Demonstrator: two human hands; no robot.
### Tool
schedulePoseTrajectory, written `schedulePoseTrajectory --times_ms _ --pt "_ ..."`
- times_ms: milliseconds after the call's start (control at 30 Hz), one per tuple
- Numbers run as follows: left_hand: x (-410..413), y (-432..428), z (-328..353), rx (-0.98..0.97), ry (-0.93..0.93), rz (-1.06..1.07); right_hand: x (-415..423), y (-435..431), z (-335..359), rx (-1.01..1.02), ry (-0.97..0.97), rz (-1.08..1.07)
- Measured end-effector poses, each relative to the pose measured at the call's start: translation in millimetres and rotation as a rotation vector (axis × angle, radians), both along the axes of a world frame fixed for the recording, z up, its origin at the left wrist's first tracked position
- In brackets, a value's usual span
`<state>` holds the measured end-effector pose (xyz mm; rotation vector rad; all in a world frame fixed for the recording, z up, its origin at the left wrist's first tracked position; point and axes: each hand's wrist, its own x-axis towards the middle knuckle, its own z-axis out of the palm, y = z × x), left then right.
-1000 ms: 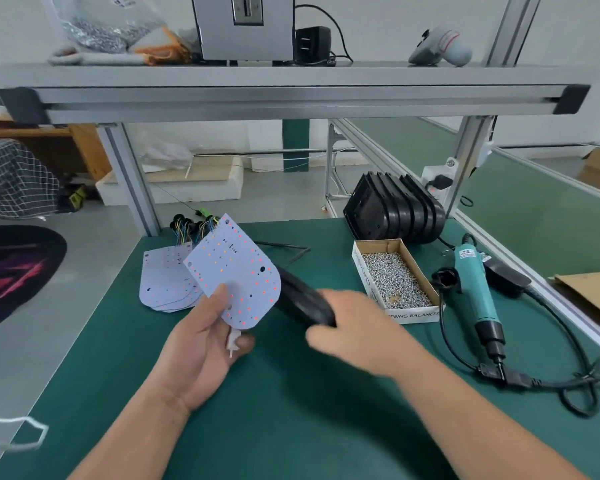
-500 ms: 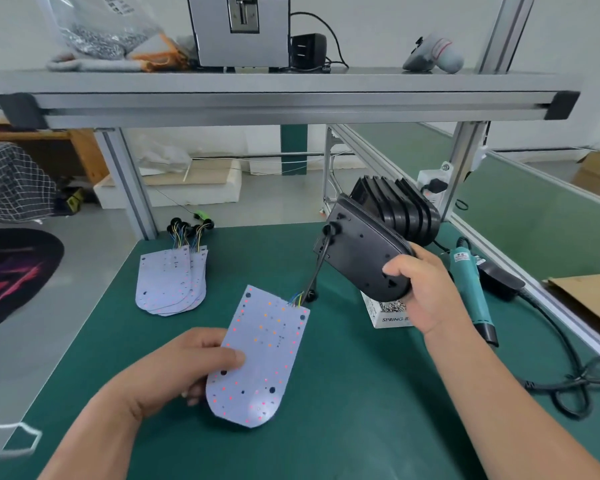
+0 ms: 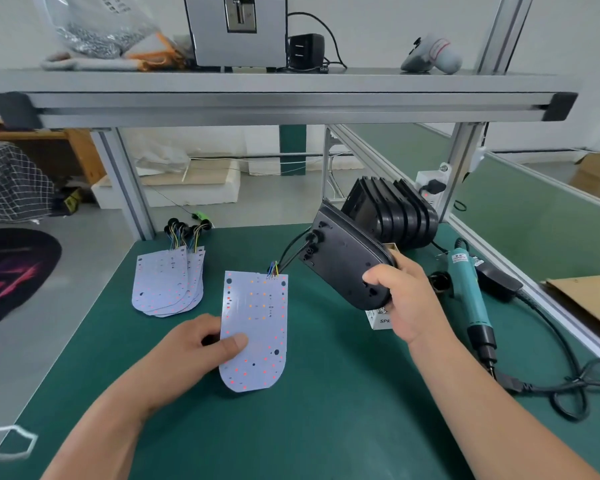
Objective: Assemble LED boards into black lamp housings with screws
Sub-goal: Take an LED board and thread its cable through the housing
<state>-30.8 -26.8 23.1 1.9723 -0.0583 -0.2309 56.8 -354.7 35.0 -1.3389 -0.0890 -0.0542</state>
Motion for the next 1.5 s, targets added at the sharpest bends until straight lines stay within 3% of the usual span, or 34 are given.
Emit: schedulePoseTrajectory --times_ms 200,333,500,733,900,1200,1300,1500 --pt "-2 2 1 0.072 -0.074 -0.074 1 -1 -1 0.014 0.009 -0.059" --pt "-1 -1 2 -0.038 -0.124 -0.123 0 0 -1 -0.042 -0.009 -0.046" --pt "0 -7 -1 -0.345 -0.082 -0.029 -6 1 1 -0.223 -0.090 -0.017" --pt "5 -17 -4 -0.994 0.070 0.169 -14 9 2 -0.607 -0.233 0.080" --pt "8 -21 -8 -1.237 0.099 0.073 -19 10 2 -0.734 -0.309 0.165" --pt "14 -22 -13 -1.226 0.038 0.075 -31 25 -5 -1.211 -0.628 0.379" --pt "14 -24 -13 -1.163 0.021 0.085 -35 34 -8 -1.212 -0.677 0.372" --pt "11 -33 -9 -0.961 0.082 -0.020 -30 34 -11 -1.049 -0.521 0.292"
